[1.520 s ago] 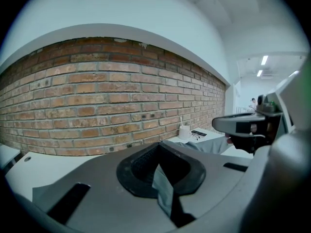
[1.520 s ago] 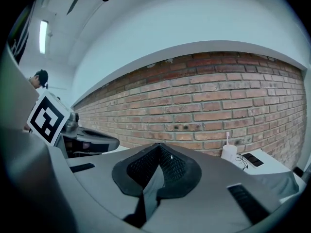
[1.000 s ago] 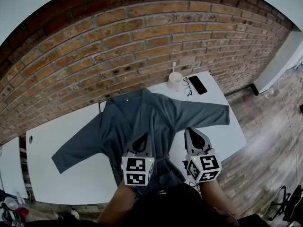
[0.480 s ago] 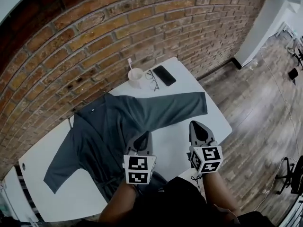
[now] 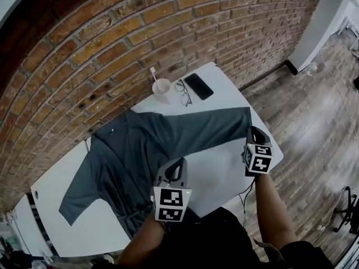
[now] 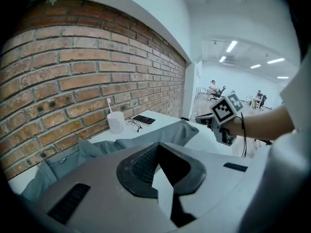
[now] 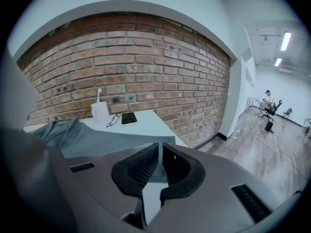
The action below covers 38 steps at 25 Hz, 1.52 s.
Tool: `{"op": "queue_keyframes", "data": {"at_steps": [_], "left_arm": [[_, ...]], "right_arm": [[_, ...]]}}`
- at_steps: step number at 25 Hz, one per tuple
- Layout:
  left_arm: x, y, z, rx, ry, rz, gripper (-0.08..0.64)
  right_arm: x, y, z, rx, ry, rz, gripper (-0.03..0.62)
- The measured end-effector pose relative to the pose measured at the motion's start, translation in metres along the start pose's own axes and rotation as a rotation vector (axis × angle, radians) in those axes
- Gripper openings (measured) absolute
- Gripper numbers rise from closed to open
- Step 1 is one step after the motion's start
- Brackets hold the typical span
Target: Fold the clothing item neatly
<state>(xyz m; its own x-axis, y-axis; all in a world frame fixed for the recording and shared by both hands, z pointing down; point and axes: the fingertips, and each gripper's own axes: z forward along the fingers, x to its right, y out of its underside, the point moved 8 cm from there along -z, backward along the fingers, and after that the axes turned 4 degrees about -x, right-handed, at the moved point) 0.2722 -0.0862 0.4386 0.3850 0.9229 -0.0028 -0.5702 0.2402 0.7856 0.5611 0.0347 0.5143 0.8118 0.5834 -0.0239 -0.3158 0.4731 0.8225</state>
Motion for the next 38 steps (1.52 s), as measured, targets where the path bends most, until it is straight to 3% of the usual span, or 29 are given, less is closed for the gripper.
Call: {"op": "queue_keyframes", "data": {"at_steps": [13, 19, 29, 35, 38], "left_arm": [[-0.003, 0.010, -0.002, -0.047, -0.032, 0.014, -0.005], [-0.004, 0.011, -0.002, -0.046, -0.038, 0.023, -0.005], [-0.008, 0.016, -0.008, -0.039, -0.056, 0.001, -0.005], [-0.012, 0.023, -0.021, -0.036, -0.089, -0.018, -0.005], [-0.016, 0.025, -0.031, -0.021, -0.119, -0.026, -0.005]], "right_arm": [[0.029, 0.020, 0.077, -0.238, 0.040, 0.076, 0.127], [0.027, 0.012, 0.079, -0.324, 0.018, 0.140, 0.120], [0.033, 0.008, 0.083, -0.377, 0.012, 0.148, 0.075], [0.030, 0.007, 0.089, -0.362, 0.032, 0.067, 0.020], [0.019, 0.004, 0.082, -0.359, -0.028, 0.149, 0.020]]}}
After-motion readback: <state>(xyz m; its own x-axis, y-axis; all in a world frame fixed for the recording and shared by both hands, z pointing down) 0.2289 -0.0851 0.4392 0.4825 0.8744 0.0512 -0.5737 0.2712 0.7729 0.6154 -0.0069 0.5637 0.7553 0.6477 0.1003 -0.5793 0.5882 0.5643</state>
